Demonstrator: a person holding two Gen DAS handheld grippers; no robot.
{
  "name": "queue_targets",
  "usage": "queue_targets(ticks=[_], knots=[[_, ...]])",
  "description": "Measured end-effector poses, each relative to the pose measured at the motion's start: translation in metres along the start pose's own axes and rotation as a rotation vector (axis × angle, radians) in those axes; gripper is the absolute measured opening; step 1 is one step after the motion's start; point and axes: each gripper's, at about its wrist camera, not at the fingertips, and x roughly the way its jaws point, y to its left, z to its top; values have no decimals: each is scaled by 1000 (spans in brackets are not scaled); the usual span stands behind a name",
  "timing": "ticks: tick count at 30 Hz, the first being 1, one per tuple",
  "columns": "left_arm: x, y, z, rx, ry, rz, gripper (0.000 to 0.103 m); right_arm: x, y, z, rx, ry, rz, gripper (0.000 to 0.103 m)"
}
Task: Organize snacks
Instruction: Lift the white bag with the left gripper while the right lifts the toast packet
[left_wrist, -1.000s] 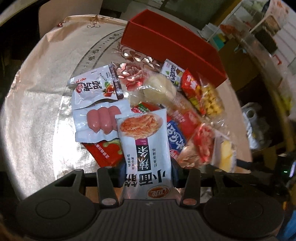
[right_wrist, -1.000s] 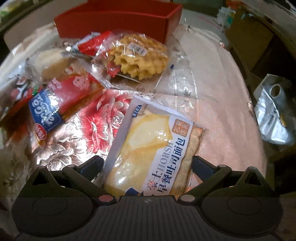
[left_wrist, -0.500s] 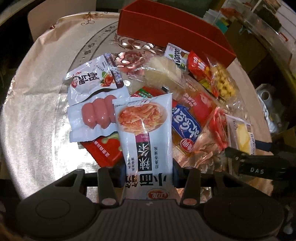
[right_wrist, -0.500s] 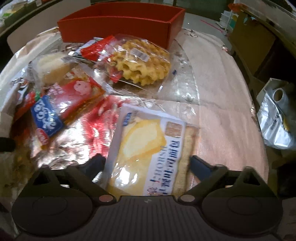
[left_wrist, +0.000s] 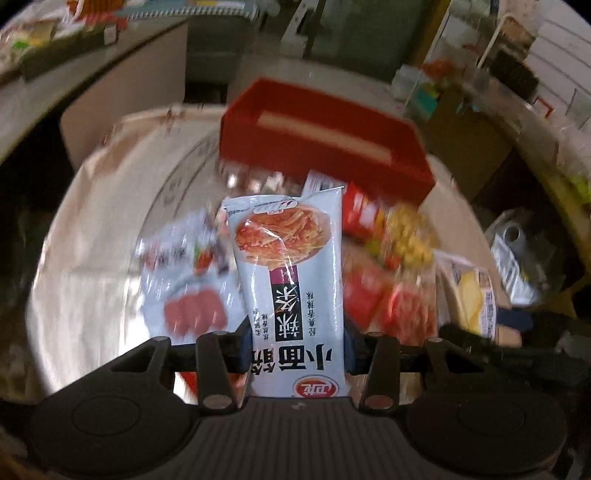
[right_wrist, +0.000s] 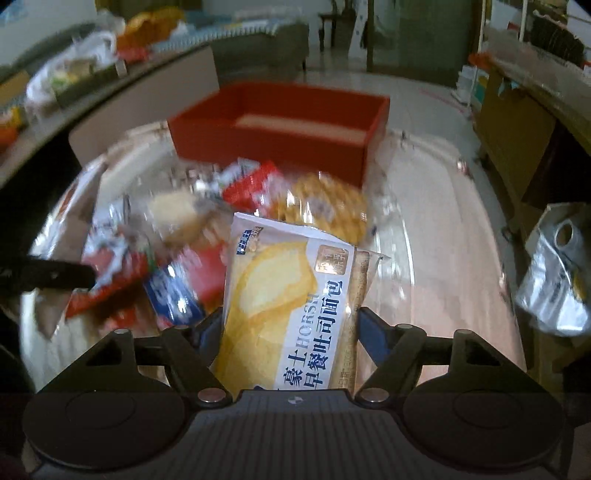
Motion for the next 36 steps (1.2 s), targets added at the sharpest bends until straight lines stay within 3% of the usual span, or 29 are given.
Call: queue_targets(ticks=[7,12,22,36], knots=[[26,-4,39,21,-70,-3,38,10,-5,30,31,-57,1,79],[49,-4,58,14,-51,-2,38,20,-10,50,56,-93,21,79],[66,-13,87,62,-97,35,38,44,-22,89,96,-162,36,79],[78,-24,119,102,-148,51,38,52,-29,114,89,-223,43,79]])
